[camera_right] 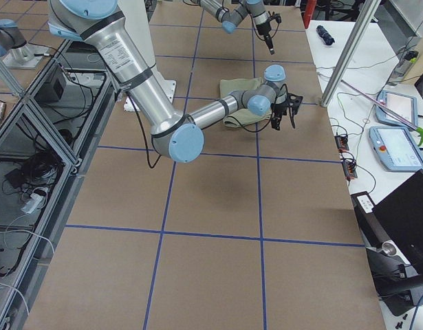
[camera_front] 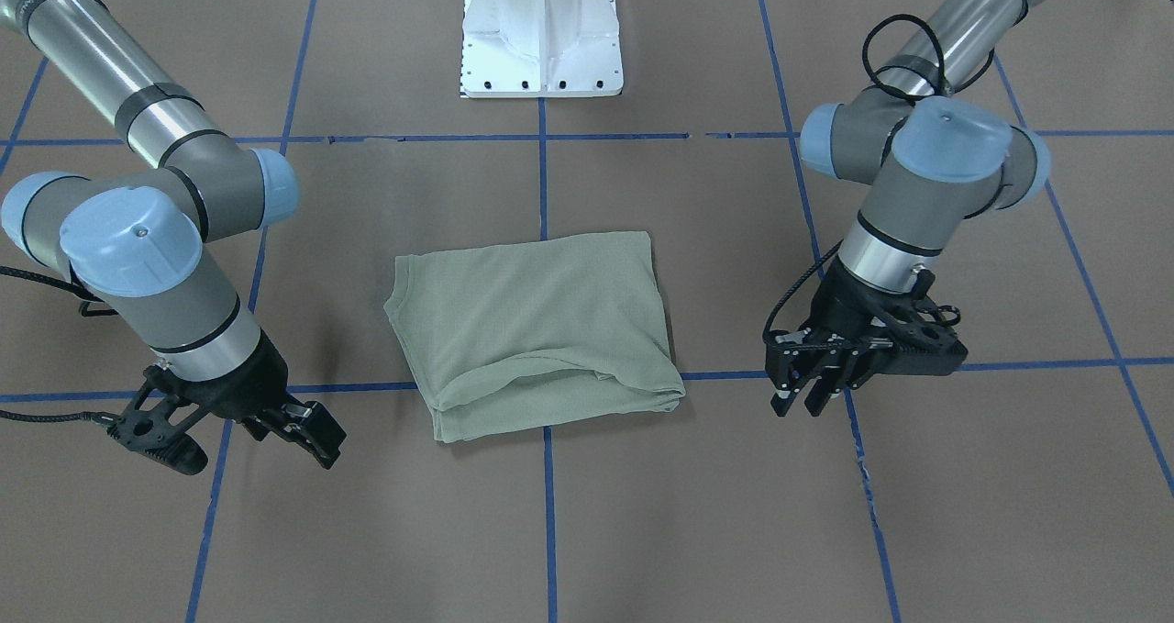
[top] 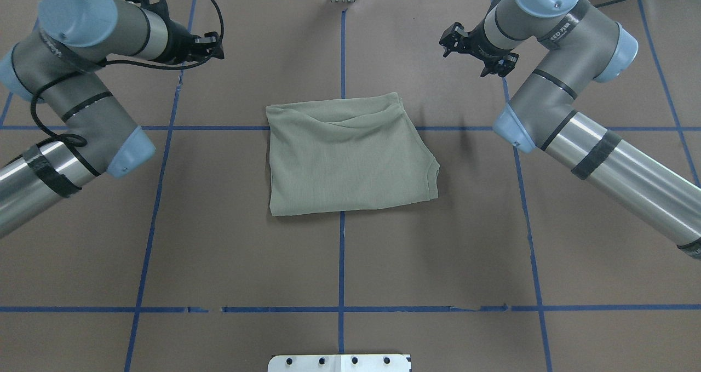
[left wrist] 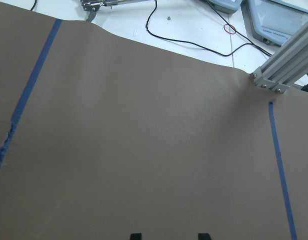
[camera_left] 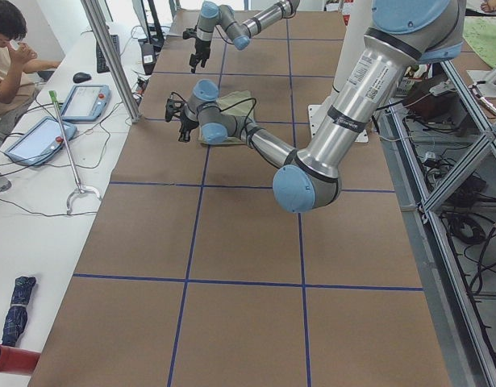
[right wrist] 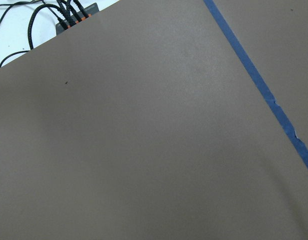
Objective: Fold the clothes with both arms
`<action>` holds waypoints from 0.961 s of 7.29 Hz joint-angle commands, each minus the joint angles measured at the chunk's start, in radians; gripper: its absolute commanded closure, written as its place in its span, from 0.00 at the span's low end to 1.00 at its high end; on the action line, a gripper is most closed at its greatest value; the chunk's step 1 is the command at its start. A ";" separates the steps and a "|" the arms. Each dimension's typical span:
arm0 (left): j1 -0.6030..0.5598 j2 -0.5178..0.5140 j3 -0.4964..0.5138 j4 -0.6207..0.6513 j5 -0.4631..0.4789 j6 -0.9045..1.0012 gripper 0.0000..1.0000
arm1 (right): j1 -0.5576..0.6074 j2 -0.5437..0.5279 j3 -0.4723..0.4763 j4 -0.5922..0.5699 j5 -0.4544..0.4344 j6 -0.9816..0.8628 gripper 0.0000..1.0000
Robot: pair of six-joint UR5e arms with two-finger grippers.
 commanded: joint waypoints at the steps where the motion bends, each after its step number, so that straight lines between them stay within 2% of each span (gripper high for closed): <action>1: -0.145 0.082 -0.029 0.009 -0.161 0.233 0.52 | 0.081 -0.158 0.133 -0.007 0.110 -0.186 0.00; 3: -0.293 0.162 -0.037 0.024 -0.290 0.477 0.52 | 0.251 -0.301 0.150 -0.011 0.225 -0.549 0.00; 4: -0.372 0.173 -0.040 0.114 -0.325 0.635 0.52 | 0.334 -0.361 0.144 -0.025 0.256 -0.713 0.00; 5: -0.442 0.171 -0.040 0.238 -0.351 0.805 0.52 | 0.395 -0.387 0.147 -0.131 0.256 -0.926 0.00; 7: -0.524 0.163 -0.031 0.430 -0.364 0.985 0.52 | 0.495 -0.363 0.146 -0.407 0.265 -1.260 0.00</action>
